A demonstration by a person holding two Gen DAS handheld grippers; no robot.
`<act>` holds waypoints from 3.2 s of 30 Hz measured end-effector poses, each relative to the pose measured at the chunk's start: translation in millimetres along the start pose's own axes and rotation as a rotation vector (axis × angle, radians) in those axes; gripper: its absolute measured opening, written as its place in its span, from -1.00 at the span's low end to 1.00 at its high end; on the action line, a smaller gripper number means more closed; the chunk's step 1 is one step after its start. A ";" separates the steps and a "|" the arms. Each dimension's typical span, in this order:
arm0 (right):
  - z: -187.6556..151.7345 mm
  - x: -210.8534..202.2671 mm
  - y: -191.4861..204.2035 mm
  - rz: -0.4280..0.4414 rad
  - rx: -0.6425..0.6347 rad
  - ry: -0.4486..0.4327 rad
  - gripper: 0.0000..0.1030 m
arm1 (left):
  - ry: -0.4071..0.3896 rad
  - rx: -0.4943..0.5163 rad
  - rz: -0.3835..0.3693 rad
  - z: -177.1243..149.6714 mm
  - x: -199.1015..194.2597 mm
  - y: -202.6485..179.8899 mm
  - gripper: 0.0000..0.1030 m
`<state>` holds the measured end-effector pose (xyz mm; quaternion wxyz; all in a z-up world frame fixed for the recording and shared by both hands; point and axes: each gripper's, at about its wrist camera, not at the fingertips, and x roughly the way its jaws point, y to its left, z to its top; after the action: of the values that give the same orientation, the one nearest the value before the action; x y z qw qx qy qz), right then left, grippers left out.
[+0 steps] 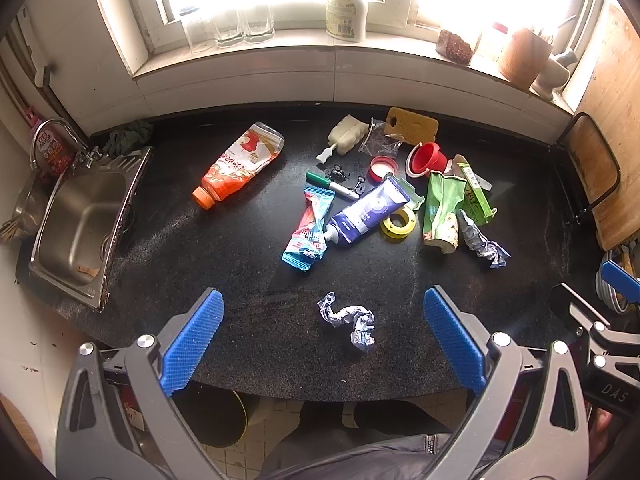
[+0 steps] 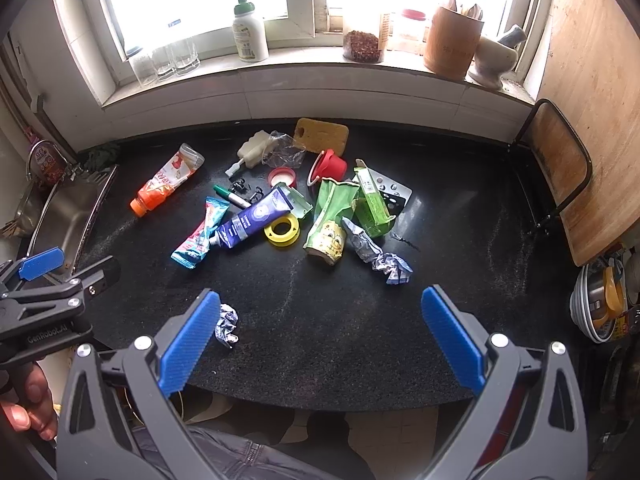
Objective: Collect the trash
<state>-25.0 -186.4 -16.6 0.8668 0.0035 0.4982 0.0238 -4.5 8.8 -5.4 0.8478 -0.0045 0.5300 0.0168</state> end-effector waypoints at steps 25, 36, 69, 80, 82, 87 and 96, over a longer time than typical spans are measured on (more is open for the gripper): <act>1.5 3.4 -0.5 0.008 0.008 0.011 0.90 | 0.005 0.004 -0.001 0.9 -0.5 -2.4 0.90; 2.4 4.6 0.2 0.010 0.009 0.014 0.90 | 0.006 0.006 -0.001 3.2 0.5 -3.3 0.90; 45.1 171.2 -59.8 0.006 -0.031 0.115 0.76 | 0.171 0.098 -0.051 59.8 237.5 29.7 0.87; 80.4 254.7 -91.2 0.007 -0.089 0.203 0.35 | 0.207 0.115 -0.016 55.7 281.4 29.8 0.77; 81.2 267.3 -93.5 0.000 -0.097 0.239 0.33 | 0.217 0.143 -0.005 51.3 285.4 25.1 0.67; 79.7 295.2 -98.3 0.036 -0.080 0.314 -0.27 | 0.204 0.119 -0.031 50.7 288.7 21.8 0.58; 83.9 269.4 -91.2 -0.023 -0.112 0.218 -0.41 | 0.171 0.112 -0.045 52.2 274.0 15.2 -0.56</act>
<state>186.3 -264.0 -209.6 0.8064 -0.0535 0.5874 0.0418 161.8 31.8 -228.7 0.7986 0.0295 0.6003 -0.0324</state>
